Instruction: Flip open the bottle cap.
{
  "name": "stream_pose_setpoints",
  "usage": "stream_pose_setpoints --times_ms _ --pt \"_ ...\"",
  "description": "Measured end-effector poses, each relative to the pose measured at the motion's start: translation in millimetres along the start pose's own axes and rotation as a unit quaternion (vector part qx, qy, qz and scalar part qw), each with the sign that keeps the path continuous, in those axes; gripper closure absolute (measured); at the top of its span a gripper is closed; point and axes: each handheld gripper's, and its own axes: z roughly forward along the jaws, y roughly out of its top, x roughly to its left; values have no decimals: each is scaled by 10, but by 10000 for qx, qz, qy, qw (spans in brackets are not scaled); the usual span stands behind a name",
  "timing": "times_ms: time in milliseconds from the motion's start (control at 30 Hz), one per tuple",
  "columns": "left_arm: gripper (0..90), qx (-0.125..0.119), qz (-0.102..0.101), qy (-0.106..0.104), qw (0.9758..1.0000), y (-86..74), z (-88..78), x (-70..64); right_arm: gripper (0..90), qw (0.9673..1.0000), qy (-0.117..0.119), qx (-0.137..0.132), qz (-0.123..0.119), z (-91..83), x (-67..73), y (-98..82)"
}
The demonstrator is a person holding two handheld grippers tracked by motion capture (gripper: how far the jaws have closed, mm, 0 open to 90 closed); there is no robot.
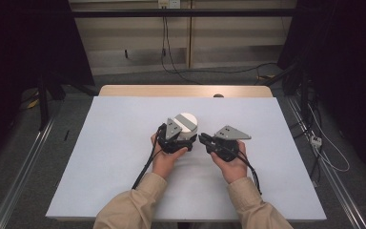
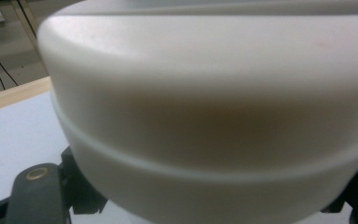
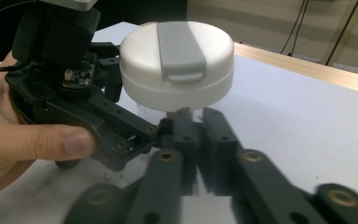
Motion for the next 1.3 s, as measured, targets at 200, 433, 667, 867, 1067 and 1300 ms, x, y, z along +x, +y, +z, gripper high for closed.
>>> stream_pose_setpoints --times_ms 200,433,667,867,1067,1300 --pt "186 14 50 -3 10000 0 -1 -4 900 10000 53 57 -56 60 37 53" --pt "186 14 40 7 10000 0 1 -9 900 9999 27 62 -74 110 31 75" --pt "186 26 59 -5 10000 1 1 -2 900 9999 -89 11 -106 121 44 112" --pt "186 33 46 -8 10000 1 1 -1 900 9999 -29 44 -109 132 49 137" --pt "187 35 45 -9 10000 1 2 -1 900 10000 1 -47 -73 124 49 185" --pt "186 28 37 3 10000 0 3 -9 900 9999 18 -133 -70 108 56 254"
